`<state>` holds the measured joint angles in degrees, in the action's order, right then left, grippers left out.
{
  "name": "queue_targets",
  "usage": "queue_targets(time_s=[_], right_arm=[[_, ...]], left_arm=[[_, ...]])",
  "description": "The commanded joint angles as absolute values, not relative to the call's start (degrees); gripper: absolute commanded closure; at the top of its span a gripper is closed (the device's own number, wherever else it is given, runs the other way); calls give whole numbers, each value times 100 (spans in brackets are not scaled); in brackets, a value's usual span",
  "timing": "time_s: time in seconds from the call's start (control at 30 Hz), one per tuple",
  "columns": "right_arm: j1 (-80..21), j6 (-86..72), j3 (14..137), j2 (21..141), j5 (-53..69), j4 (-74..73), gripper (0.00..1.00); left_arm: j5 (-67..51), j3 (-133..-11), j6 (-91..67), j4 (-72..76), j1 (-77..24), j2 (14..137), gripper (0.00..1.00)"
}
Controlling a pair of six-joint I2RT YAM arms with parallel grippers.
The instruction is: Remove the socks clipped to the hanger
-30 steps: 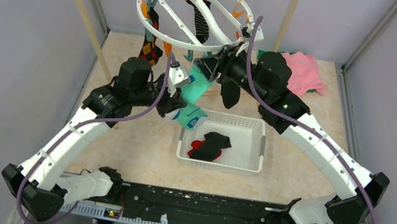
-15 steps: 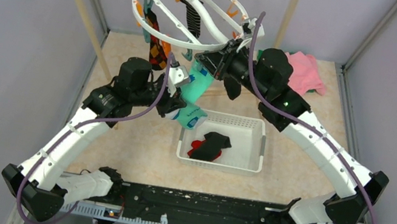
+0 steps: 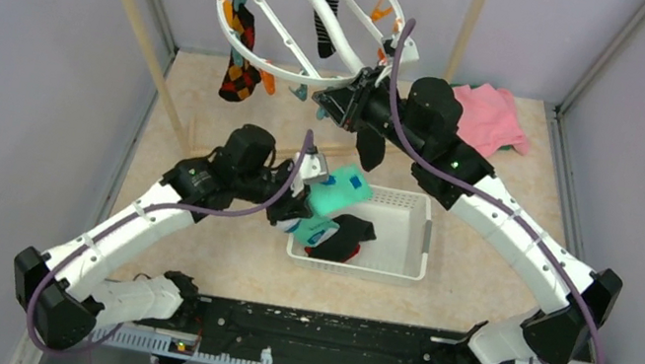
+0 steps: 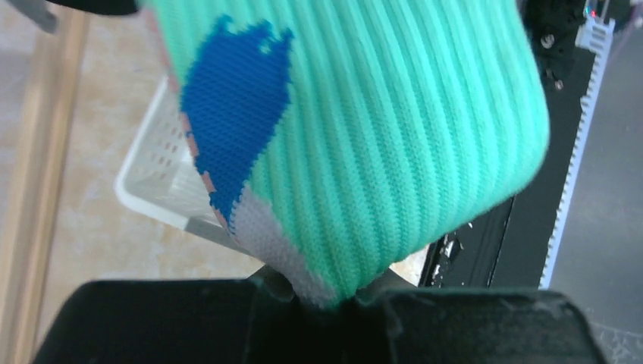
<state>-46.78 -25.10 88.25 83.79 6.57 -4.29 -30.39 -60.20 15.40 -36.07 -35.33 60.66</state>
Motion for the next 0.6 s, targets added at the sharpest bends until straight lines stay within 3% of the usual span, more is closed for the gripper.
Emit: queue_targets(time_s=[0.0, 0.1, 0.2, 0.23, 0.3, 0.33, 0.47, 0.57], right_arm=[[-4680, -2522, 8967, 8379, 634, -306, 100], [-4676, -2534, 8941, 8376, 641, -313, 100], [-4676, -2552, 8917, 8355, 625, -337, 100], [-4676, -2568, 8902, 8339, 625, -342, 98], [-4669, -2594, 8854, 8296, 610, -335, 84], [-4675, -2620, 8814, 8264, 587, -334, 76], [-4675, -2722, 8551, 8071, 525, -333, 51], [-4676, -2766, 8299, 7862, 430, -378, 40]], left_arm=[[-2857, -5797, 1941, -3431, -3859, 6160, 90], [-2705, -5832, 2064, -3272, -3949, 6314, 89], [-2622, -6025, 2215, -3179, -4030, 6533, 81], [-2596, -6075, 2279, -3186, -4060, 6601, 67], [-2488, -6101, 2438, -3201, -4137, 6683, 14], [-2419, -6081, 2519, -3194, -4173, 6688, 3], [-2373, -6054, 2737, -3246, -4192, 6624, 1], [-2346, -6204, 2871, -3412, -4192, 6568, 1]])
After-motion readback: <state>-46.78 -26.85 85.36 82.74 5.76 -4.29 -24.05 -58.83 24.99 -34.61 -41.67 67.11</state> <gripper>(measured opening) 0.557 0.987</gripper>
